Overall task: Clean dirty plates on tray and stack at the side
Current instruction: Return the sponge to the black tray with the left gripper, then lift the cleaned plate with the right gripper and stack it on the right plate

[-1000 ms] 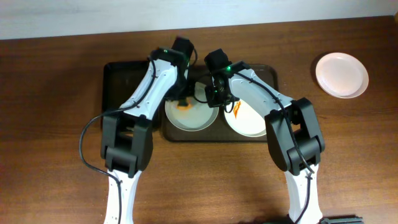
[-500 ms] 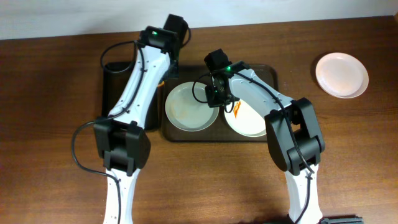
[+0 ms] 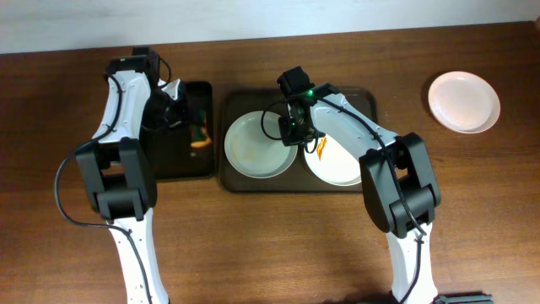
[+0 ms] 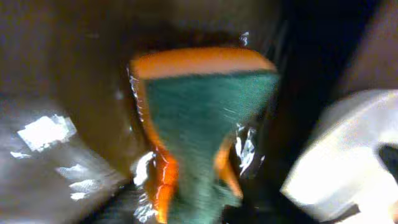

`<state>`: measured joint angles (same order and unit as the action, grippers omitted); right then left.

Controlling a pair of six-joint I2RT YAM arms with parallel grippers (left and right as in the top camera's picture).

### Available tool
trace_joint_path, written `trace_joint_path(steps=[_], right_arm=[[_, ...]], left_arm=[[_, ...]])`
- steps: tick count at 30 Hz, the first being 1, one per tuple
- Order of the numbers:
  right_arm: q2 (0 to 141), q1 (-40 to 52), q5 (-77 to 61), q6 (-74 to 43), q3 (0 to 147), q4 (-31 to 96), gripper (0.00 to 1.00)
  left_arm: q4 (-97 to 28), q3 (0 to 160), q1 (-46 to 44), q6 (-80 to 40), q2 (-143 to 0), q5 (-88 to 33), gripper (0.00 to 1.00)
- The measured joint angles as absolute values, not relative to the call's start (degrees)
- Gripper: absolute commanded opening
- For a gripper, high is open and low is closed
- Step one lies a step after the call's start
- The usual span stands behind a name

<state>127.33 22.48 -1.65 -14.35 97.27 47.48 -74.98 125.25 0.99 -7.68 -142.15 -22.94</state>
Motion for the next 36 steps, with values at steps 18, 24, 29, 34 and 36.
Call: trace_joint_path(steps=[18, 24, 29, 34, 36], right_arm=[[126.2, 22.5, 0.7, -14.3, 97.3, 48.3, 0.04], [115.1, 23.7, 24.9, -10.2, 109.6, 55.7, 0.04], [114.3, 38.0, 53.5, -1.8, 111.7, 55.4, 0.04], [114.3, 42.8, 61.4, -0.1, 111.7, 55.4, 0.04], [114.3, 42.8, 61.8, 0.0, 111.7, 55.4, 0.04]], left_arm=[[-84.6, 138.9, 5.0, -6.9, -143.2, -19.7, 1.00], [-84.6, 138.9, 5.0, -6.9, -143.2, -19.7, 1.00], [-84.6, 138.9, 5.0, -6.9, -143.2, -19.7, 1.00], [-84.6, 138.9, 5.0, -6.9, -143.2, -19.7, 1.00], [-84.6, 138.9, 5.0, -6.9, -143.2, -19.7, 1.00]])
